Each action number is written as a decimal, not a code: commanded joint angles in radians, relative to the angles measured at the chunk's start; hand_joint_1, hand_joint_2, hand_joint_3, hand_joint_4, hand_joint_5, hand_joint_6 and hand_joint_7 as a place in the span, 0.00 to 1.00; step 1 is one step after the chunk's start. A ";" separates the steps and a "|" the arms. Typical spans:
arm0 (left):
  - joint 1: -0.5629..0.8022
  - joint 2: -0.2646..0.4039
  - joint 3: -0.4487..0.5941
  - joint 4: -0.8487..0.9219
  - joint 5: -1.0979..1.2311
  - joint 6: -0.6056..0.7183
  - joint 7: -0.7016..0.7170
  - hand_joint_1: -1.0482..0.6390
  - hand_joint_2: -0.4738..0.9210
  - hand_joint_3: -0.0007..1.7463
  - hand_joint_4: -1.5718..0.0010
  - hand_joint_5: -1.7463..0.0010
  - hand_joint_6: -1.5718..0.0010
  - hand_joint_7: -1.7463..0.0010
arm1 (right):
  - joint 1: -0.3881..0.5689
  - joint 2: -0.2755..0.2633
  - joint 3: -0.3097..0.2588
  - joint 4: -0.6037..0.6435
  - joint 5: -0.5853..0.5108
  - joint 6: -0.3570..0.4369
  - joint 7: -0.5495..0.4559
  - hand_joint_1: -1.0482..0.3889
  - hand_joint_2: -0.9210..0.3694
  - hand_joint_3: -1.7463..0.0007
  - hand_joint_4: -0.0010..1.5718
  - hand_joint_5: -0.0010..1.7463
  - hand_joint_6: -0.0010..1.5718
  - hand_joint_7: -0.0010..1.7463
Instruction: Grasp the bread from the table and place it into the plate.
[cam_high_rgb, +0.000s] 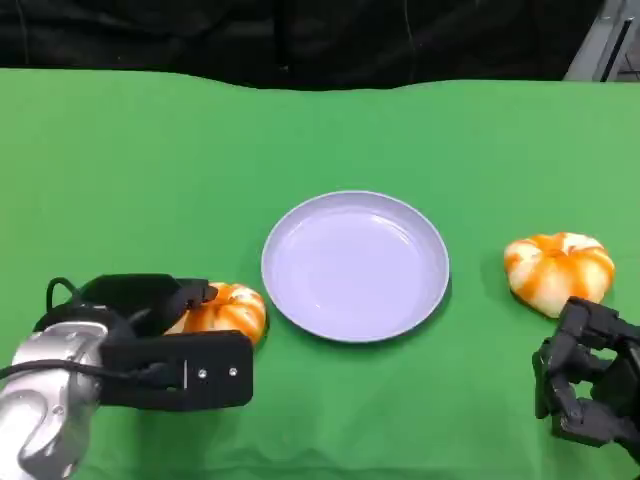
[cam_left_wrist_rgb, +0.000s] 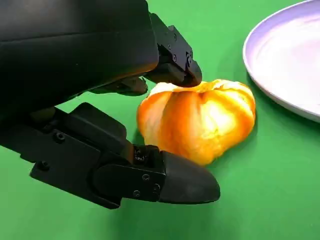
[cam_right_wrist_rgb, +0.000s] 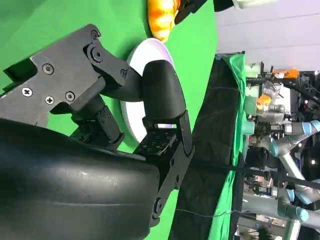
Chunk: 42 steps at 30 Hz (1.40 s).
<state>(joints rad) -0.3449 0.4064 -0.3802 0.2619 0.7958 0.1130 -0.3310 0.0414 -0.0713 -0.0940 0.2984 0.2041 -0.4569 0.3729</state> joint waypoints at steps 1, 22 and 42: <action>-0.029 -0.004 -0.025 0.062 0.004 -0.010 0.047 0.04 1.00 0.21 0.76 0.99 0.76 0.99 | 0.013 -0.005 -0.003 -0.019 0.009 0.000 -0.001 0.50 0.30 0.33 0.62 1.00 0.56 0.92; -0.013 -0.038 -0.050 0.134 -0.029 -0.035 0.210 0.39 1.00 0.18 0.54 0.96 0.56 0.97 | 0.024 -0.011 -0.003 -0.037 0.009 -0.002 0.002 0.52 0.29 0.34 0.60 1.00 0.55 0.92; 0.058 -0.060 0.049 -0.030 -0.014 0.011 0.506 0.56 1.00 0.19 0.61 0.00 0.72 0.02 | 0.033 -0.012 -0.002 -0.067 0.016 0.031 0.000 0.56 0.28 0.35 0.59 1.00 0.53 0.93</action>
<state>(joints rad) -0.2967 0.3175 -0.3491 0.2705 0.7680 0.1183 0.1593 0.0698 -0.0719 -0.0898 0.2479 0.2067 -0.4322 0.3700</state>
